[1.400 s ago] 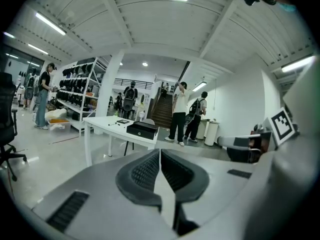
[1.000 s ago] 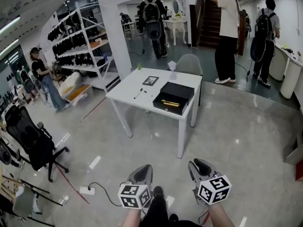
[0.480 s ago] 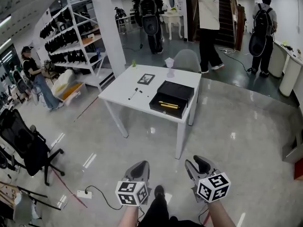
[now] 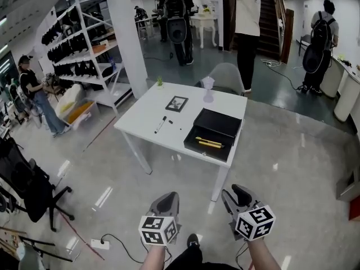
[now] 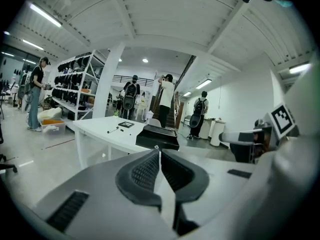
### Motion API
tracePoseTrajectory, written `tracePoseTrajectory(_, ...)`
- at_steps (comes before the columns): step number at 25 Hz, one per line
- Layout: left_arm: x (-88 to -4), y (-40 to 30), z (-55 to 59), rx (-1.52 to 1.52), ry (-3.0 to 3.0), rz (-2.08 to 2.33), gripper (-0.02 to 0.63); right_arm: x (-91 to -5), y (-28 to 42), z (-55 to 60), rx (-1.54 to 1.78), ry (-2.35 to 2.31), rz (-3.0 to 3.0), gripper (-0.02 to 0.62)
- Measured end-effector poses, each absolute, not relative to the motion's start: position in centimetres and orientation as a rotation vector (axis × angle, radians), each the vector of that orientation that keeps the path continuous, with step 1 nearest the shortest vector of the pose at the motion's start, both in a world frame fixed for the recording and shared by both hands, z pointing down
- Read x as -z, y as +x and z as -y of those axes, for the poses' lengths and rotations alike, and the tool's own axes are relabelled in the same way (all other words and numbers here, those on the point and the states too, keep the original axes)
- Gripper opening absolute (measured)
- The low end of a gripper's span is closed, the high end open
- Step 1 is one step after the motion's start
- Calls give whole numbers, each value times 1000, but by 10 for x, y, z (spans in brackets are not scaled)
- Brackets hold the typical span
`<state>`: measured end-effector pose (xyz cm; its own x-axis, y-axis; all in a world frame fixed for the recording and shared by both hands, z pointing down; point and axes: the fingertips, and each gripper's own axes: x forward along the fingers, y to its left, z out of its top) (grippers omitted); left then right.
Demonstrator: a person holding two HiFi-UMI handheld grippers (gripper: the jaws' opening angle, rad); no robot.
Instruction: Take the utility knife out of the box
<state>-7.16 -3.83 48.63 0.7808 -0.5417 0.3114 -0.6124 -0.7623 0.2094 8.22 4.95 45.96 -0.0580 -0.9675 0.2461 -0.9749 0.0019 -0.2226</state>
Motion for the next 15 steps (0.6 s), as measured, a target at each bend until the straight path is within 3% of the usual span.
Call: tracePoseTrajectory(15, -480, -45, 168, -311, 2709, 820, 20, -448, 107, 70, -463, 2217, 2142, 143)
